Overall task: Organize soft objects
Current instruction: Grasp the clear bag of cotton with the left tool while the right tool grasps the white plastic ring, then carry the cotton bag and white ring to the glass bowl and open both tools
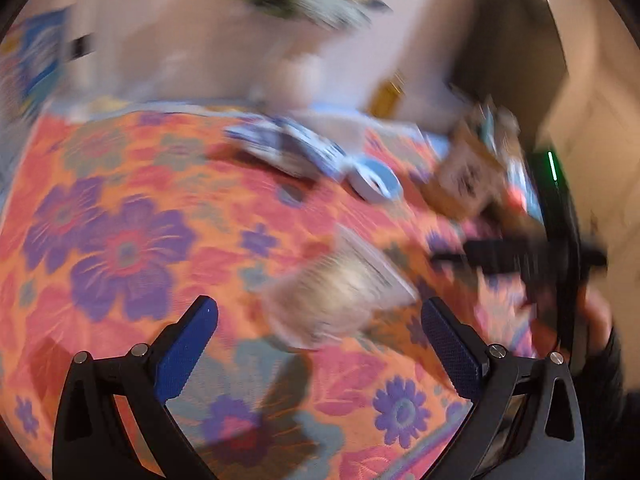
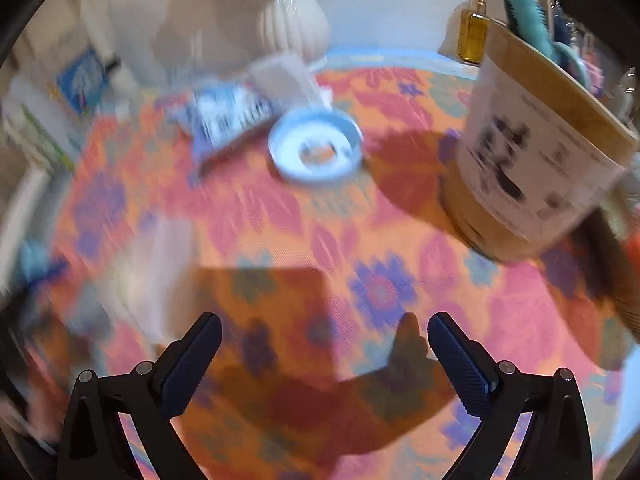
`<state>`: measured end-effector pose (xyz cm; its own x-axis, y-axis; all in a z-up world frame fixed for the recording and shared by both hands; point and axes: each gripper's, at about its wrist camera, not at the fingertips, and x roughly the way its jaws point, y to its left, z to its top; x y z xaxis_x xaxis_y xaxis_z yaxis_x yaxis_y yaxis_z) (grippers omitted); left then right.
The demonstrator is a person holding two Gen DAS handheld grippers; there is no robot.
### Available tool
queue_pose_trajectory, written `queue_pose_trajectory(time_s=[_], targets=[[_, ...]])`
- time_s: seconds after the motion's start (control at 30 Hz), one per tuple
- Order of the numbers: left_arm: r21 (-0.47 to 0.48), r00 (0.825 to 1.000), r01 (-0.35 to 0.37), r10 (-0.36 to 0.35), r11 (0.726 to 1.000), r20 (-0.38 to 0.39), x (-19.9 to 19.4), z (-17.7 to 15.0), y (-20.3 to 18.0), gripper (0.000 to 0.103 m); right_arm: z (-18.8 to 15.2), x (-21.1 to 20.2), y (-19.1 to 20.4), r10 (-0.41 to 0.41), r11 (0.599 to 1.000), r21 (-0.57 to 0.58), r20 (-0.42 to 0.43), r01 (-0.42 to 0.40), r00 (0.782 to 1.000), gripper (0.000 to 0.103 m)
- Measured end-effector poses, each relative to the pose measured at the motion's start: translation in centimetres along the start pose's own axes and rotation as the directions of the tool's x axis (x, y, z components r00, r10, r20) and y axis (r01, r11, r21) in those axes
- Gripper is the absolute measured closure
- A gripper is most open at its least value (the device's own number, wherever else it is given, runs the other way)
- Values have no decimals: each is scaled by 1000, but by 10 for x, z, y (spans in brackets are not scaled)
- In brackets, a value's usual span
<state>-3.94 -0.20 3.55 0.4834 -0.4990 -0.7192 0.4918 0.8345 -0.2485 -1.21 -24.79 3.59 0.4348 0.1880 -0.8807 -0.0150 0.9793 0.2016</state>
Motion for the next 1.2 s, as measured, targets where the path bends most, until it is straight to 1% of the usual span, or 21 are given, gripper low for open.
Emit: queue_pose_trajectory(time_s=[0.03, 0.07, 0.1, 0.13, 0.23, 0.27, 0.33, 0.43, 0.47, 0.53, 0.57, 0.6, 0.63, 0.67, 0.7, 0.73, 0.77, 0.83, 0.97, 1.1, 1.2], targets=[[44, 999, -26, 27, 999, -17, 7, 0, -8, 2, 6, 4, 2, -14, 1000, 2, 13, 14, 1000, 0], [90, 997, -56, 60, 994, -38, 16, -1, -16, 2, 14, 11, 5, -54, 999, 0, 21, 54, 998, 0], [131, 994, -76, 85, 988, -66, 27, -2, -22, 2, 18, 16, 8, -82, 997, 0, 25, 82, 996, 0], [152, 992, -82, 96, 985, -85, 33, -3, -25, 2, 26, 25, 10, -106, 994, 2, 32, 106, 994, 0], [166, 991, -62, 80, 984, -105, 46, -1, -24, 2, 40, 39, 9, -87, 996, 34, 61, 85, 994, 1], [165, 990, -58, 78, 985, -120, 51, 0, -24, 2, 45, 43, 7, -82, 996, 50, 76, 78, 994, 3], [187, 987, -77, 102, 979, -126, 56, 0, -27, 2, 54, 52, 4, -71, 996, 69, 96, 65, 993, 6], [220, 986, -91, 119, 971, -120, 65, -1, -30, 2, 60, 58, 9, -92, 995, 56, 140, 85, 986, 6], [223, 986, -90, 117, 971, -115, 64, -1, -31, 3, 56, 58, 14, -101, 994, 50, 149, 95, 984, 7], [223, 990, -64, 91, 973, -113, 63, -1, -31, 3, 57, 58, 15, -146, 989, 47, 166, 140, 975, 18], [218, 991, -58, 83, 974, -109, 65, -1, -32, 3, 57, 56, 15, -154, 988, 50, 173, 147, 973, 26], [212, 992, -51, 73, 976, -100, 64, -1, -30, 5, 57, 56, 15, -142, 990, 45, 180, 136, 973, 34], [207, 994, -48, 67, 977, -89, 62, -1, -28, 14, 57, 55, 16, -129, 992, 36, 185, 125, 974, 37], [202, 995, -44, 61, 978, -75, 59, -2, -25, 27, 57, 54, 16, -123, 992, 34, 188, 118, 974, 37], [195, 997, -35, 48, 980, -62, 56, -2, -23, 34, 57, 53, 15, -110, 994, 32, 192, 106, 975, 38], [194, 998, -24, 34, 981, -48, 53, -3, -22, 45, 56, 51, 14, -98, 995, 34, 197, 93, 976, 38], [198, 999, -19, 28, 980, -39, 51, -3, -23, 50, 55, 50, 14, -91, 996, 38, 201, 85, 975, 38], [220, 1000, -19, 24, 975, -20, 48, -4, -27, 52, 52, 44, 9, -78, 996, 58, 220, 67, 972, 38], [229, 999, -29, 35, 973, -23, 47, -3, -29, 54, 41, 31, -1, -34, 996, 94, 246, 11, 969, 38], [238, 999, -30, 37, 971, -26, 46, -5, -31, 54, 18, 15, -10, -37, 993, 121, 260, 6, 965, 38], [280, 998, -52, 59, 959, -17, 40, -12, -42, 54, -4, 1, -13, -50, 993, 120, 260, 19, 964, 38]])
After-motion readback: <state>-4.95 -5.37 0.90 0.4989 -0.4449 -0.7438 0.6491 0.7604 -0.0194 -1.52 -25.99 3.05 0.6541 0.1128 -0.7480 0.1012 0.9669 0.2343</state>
